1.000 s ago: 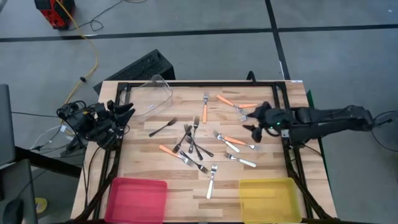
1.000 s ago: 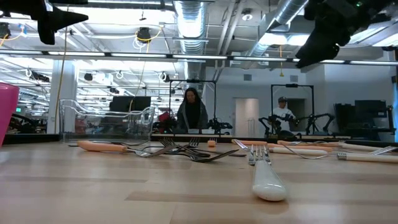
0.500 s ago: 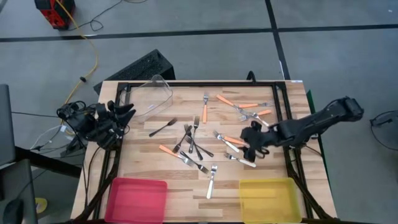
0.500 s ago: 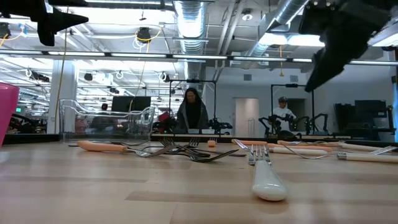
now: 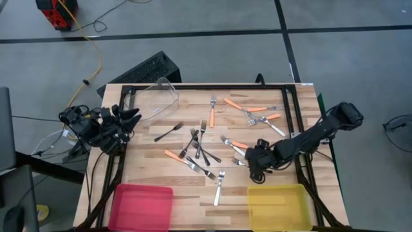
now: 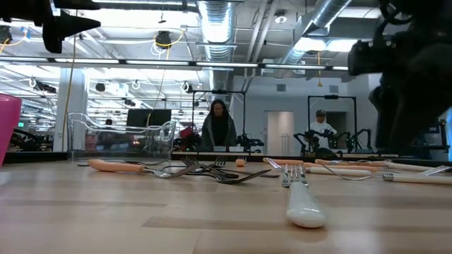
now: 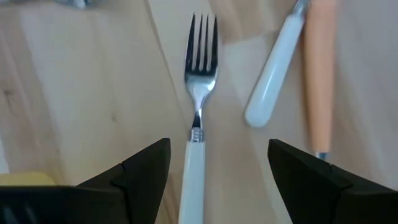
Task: Sort silverware by color (type)
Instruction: Put the white fork into the transparent bin
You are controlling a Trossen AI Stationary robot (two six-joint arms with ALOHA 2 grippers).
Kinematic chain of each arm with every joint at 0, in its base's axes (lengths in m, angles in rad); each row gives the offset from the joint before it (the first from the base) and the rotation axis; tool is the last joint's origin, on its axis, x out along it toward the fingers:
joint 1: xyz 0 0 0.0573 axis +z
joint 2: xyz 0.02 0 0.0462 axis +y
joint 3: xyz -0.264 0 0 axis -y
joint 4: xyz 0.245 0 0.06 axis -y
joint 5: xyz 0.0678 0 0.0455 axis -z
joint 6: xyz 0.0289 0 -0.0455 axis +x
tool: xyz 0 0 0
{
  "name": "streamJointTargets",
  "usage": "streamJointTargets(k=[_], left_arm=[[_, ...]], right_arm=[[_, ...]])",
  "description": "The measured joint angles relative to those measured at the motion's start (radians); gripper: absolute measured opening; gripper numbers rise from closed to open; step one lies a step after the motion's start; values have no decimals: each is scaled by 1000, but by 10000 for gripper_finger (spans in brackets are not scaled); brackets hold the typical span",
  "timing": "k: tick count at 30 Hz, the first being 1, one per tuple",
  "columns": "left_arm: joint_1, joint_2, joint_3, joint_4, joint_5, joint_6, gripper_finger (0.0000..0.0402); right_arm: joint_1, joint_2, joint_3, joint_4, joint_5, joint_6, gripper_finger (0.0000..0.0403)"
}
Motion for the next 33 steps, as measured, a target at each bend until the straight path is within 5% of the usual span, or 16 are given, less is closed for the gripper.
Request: streamJointTargets(k=[16, 21, 28, 33], left_arm=[[0, 0, 0, -23, -4, -6, 178], [0, 0, 0, -24, -8, -4, 178], [0, 0, 0, -24, -8, -4, 178], [0, 0, 0, -33, -9, -3, 178]], right_arm=[[-4, 189, 5, 50, -136, 12, 277], [-10, 192, 5, 42, -140, 22, 215], [-25, 193, 3, 36, -136, -2, 78], [-29, 193, 3, 37, -137, -2, 65]])
